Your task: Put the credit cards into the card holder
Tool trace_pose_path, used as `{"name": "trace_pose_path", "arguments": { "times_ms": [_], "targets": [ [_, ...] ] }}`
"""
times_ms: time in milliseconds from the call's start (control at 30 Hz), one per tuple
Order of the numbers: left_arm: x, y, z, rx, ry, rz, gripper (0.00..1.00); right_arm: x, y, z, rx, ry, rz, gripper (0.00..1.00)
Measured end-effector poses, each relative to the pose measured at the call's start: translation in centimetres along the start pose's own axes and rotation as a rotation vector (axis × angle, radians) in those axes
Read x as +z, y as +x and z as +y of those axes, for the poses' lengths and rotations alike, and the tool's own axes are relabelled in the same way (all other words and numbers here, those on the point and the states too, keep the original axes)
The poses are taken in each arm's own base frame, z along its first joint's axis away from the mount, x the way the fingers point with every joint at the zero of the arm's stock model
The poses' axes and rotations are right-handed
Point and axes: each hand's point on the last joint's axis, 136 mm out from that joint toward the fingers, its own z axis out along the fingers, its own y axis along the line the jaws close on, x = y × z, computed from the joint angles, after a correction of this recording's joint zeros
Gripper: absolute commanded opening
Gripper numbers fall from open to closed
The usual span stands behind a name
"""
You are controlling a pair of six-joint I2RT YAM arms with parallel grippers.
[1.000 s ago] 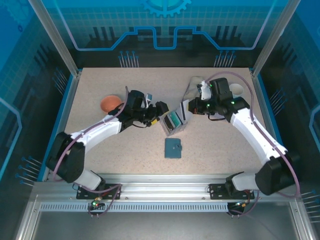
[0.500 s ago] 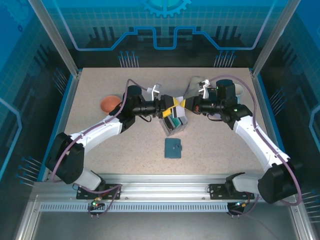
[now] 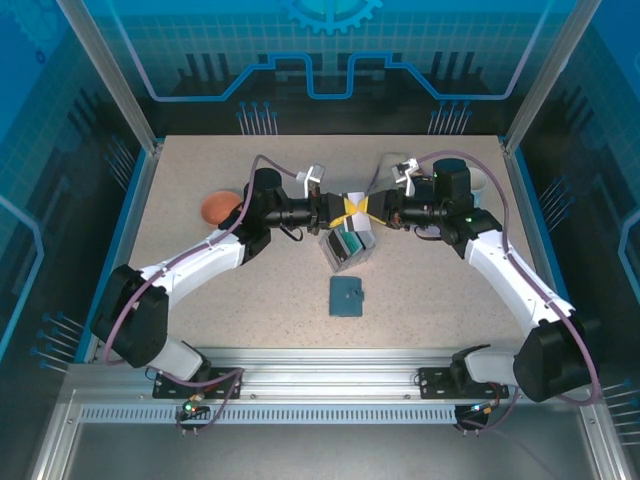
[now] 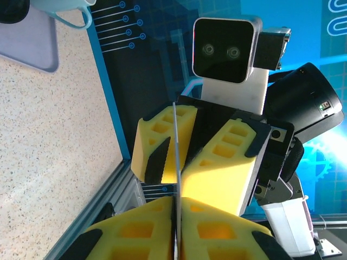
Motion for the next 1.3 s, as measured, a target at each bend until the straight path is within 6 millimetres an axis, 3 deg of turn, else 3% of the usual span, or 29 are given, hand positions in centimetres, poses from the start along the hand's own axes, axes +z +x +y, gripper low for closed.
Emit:
{"name": "trace_pose_path", "arguments": {
  "times_ms": [167, 300, 600, 833, 900, 967, 1067, 1133, 1233, 1300],
  "targets": [
    [0.0, 0.0, 0.1, -0.015, 0.000, 0.000, 0.18, -0.1, -0.1, 0.1, -0.014, -0.009, 0.003, 0.10],
    [0.1, -0.1, -0.1, -0.028, 0.011, -0.001, 0.22, -0.3, -0.1, -0.1, -0.016, -0.011, 0.006, 0.10],
    [0.2, -0.2, -0.6, -0.029, 0.027, -0.006, 0.16, -1.0, -0.3, -0.6, -0.001, -0.013, 0.003, 0.14],
    [0.0, -0.4, -0.3, -0.034, 0.021, -0.009, 0.12, -1.2, -0.3, -1.0, 0.009, -0.009, -0.001, 0.08],
    [0.1, -0.4, -0.1, -0.040, 0.016, -0.008, 0.04, -1.4, -0.3, -0.9, 0.005, -0.014, -0.005, 0.06],
    [0.1, -0.5, 0.2, -0.047, 0.011, -0.009, 0.05, -1.5, -0.4, -0.9, 0.005, -0.013, -0.009, 0.05],
    [0.1, -0.5, 0.2, -0.051, 0.010, -0.009, 0.20, -1.5, -0.4, -0.9, 0.008, -0.013, -0.008, 0.04],
    [0.1, -0.4, 0.3, -0.048, 0.006, -0.009, 0.45, -1.6, -0.3, -1.0, 0.014, -0.007, -0.007, 0.04],
    [0.1, -0.3, 1.4, -0.057, -0.037, -0.008, 0.62, -1.7, 0.3, -2.2, 0.038, 0.044, -0.013, 0.04],
    [-0.2, 0.0, 3.1, -0.072, -0.118, -0.016, 0.67, -2.0, 0.7, -3.8, 0.051, 0.131, -0.027, 0.04]
  ]
}}
